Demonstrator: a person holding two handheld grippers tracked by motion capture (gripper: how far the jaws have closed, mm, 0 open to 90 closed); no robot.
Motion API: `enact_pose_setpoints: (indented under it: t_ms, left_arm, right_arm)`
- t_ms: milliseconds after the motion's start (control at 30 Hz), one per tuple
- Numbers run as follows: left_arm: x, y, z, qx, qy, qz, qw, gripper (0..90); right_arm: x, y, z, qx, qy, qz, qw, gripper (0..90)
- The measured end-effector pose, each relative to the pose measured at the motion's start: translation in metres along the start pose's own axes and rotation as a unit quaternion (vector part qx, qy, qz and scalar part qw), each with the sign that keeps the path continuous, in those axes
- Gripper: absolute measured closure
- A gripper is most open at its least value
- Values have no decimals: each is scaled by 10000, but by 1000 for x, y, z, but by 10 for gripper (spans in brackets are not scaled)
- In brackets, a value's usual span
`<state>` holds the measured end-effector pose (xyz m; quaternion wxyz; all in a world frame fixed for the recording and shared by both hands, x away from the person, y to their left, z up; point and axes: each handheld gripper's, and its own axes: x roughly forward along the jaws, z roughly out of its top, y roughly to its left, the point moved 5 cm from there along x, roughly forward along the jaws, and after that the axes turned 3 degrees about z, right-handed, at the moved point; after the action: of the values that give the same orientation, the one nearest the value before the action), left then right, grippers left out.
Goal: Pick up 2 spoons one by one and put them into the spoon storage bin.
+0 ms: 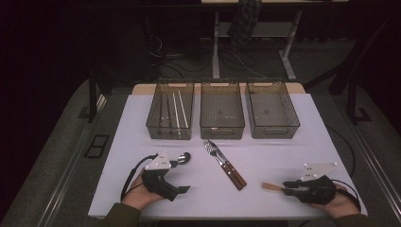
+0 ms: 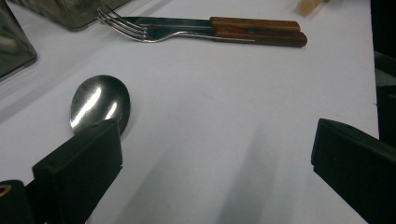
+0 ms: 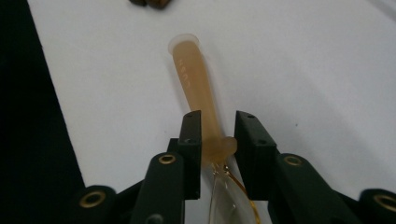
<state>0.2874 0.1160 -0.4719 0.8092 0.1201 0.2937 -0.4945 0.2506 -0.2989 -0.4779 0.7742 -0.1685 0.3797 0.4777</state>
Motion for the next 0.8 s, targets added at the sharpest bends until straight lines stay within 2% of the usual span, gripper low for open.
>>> enact_pose_setpoints:
  t_ms: [167, 333, 533, 733, 800]
  left_arm:
    - [0, 0, 0, -8, -2, -4, 10000, 3]
    - [-1, 0, 0, -11, -18, 7, 10000, 3]
    - [-1, 0, 0, -7, -20, 3, 10000, 4]
    - [-1, 0, 1, -22, -32, -1, 10000, 4]
    - [-1, 0, 0, -19, -31, 0, 10000, 4]
  right_arm:
    - [-3, -3, 2, 80, -131, -20, 9999, 747]
    - [-4, -1, 4, -13, -147, -33, 9999, 755]
    - [-10, -3, 7, 33, -354, -111, 9993, 770]
    - [-13, -3, 11, 47, -448, -146, 9989, 771]
    - [-17, -5, 14, 91, -564, -154, 9982, 771]
